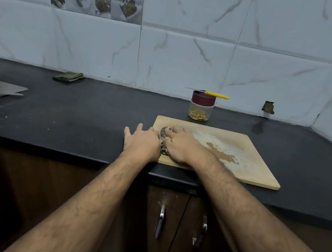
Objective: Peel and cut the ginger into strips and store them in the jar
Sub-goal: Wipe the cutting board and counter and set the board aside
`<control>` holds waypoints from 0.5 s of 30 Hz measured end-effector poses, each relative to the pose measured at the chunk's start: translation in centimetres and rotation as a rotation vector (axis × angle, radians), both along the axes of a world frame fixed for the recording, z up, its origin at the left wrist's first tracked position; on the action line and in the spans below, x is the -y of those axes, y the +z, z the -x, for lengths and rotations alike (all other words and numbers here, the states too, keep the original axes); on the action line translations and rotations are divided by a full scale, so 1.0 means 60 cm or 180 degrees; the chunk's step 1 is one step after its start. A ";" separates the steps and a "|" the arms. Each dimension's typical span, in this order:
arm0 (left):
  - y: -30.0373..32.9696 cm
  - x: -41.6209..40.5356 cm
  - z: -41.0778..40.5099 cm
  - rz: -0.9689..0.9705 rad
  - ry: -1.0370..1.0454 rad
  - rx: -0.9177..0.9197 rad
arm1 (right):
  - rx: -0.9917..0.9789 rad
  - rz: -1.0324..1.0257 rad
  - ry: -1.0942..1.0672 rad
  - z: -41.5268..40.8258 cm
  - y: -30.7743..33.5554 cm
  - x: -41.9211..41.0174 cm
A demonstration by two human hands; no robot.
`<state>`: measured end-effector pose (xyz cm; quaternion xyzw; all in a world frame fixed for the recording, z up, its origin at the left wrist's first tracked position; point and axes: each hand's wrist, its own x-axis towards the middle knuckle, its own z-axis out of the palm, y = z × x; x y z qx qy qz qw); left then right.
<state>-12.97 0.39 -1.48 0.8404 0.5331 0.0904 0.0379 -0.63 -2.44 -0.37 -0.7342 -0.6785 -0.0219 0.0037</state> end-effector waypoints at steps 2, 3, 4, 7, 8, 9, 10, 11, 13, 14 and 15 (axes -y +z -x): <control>-0.003 -0.003 0.000 -0.0017 -0.0001 -0.0019 | 0.0197 0.0080 0.0051 0.003 0.009 -0.016; -0.003 -0.004 0.000 -0.0016 0.0003 0.0001 | 0.0298 0.0090 0.0074 0.003 0.014 -0.024; -0.004 -0.006 -0.001 -0.0020 0.0007 0.0024 | 0.0360 0.0116 0.0076 0.002 0.018 -0.037; -0.009 -0.009 -0.002 -0.0057 0.0015 0.0068 | 0.0607 0.0247 0.0073 -0.006 0.023 -0.085; -0.008 -0.008 -0.002 -0.0056 0.0015 0.0065 | 0.0699 0.0293 0.0068 -0.010 0.022 -0.102; -0.007 -0.008 -0.002 -0.0063 0.0019 0.0059 | 0.0779 0.0311 0.0074 -0.013 0.023 -0.119; -0.008 -0.009 -0.002 -0.0079 0.0033 0.0035 | 0.0838 0.0314 0.0081 -0.017 0.022 -0.136; -0.009 -0.009 -0.003 -0.0107 0.0040 -0.0012 | 0.0855 0.0321 0.0074 -0.021 0.021 -0.148; -0.008 -0.010 -0.006 -0.0158 0.0063 -0.0159 | 0.0866 0.0340 0.0103 -0.026 0.017 -0.165; -0.006 -0.011 -0.010 -0.0164 0.0088 -0.0242 | 0.0913 0.0330 0.0132 -0.028 0.013 -0.169; 0.002 -0.012 -0.017 -0.0167 0.0125 -0.0345 | 0.0958 0.0311 0.0161 -0.029 0.014 -0.170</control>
